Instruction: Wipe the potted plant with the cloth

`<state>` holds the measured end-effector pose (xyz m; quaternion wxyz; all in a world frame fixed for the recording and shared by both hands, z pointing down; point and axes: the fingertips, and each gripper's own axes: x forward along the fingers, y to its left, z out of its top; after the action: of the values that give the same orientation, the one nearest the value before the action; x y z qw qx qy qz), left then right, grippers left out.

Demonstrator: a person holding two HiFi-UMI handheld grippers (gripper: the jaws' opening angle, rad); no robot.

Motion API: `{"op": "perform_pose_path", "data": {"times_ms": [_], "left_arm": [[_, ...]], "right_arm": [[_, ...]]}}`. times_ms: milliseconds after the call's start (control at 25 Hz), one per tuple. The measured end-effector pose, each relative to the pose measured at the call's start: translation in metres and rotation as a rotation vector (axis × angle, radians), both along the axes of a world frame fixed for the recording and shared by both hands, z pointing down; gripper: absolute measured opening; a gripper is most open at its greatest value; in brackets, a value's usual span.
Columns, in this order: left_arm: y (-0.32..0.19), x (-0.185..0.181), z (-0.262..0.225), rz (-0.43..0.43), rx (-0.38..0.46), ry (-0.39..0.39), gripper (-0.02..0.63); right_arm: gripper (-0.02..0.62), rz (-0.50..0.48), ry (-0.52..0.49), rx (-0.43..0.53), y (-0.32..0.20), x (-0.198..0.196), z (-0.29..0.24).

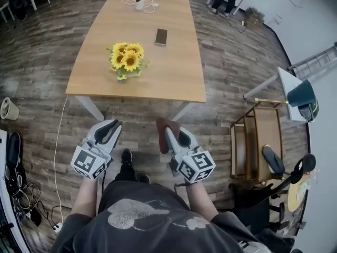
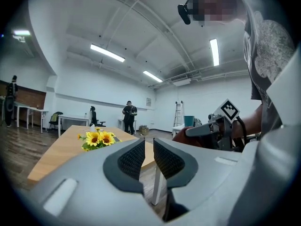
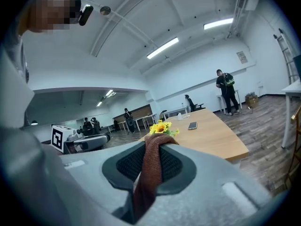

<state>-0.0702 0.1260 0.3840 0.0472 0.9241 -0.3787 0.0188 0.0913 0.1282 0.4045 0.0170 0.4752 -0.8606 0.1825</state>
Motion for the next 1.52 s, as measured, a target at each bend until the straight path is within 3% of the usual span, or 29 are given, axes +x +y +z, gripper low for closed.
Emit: {"op": "perform_pose_path", "data": {"times_ms": [400,520,600,1040,1320,1520], "left_arm": [[-0.090,-0.028,0.022,0.090,-0.018,0.000,0.144],[-0.103,-0.030,0.033,0.111,-0.032,-0.016,0.202],[-0.112,-0.030,0.043,0.112,-0.048,-0.022,0.274],[-0.167,-0.034,0.091,-0.002,-0.112,-0.072,0.532],[-0.203,-0.025,0.118,-0.059,-0.199,-0.117,0.606],[-0.227,-0.012,0.139,-0.097,-0.237,-0.154,0.621]], "right_arm": [[0.044,0.067,0.021,0.011,-0.093,-0.038,-0.013],[0.044,0.079,0.040,-0.001,-0.108,-0.047,-0.012],[0.044,0.093,0.045,-0.002,-0.117,-0.051,-0.011],[0.044,0.145,0.072,-0.025,-0.151,-0.044,0.000],[0.044,0.139,0.065,-0.028,-0.200,-0.019,0.003],[0.044,0.109,0.063,-0.021,-0.245,0.001,0.003]]}}
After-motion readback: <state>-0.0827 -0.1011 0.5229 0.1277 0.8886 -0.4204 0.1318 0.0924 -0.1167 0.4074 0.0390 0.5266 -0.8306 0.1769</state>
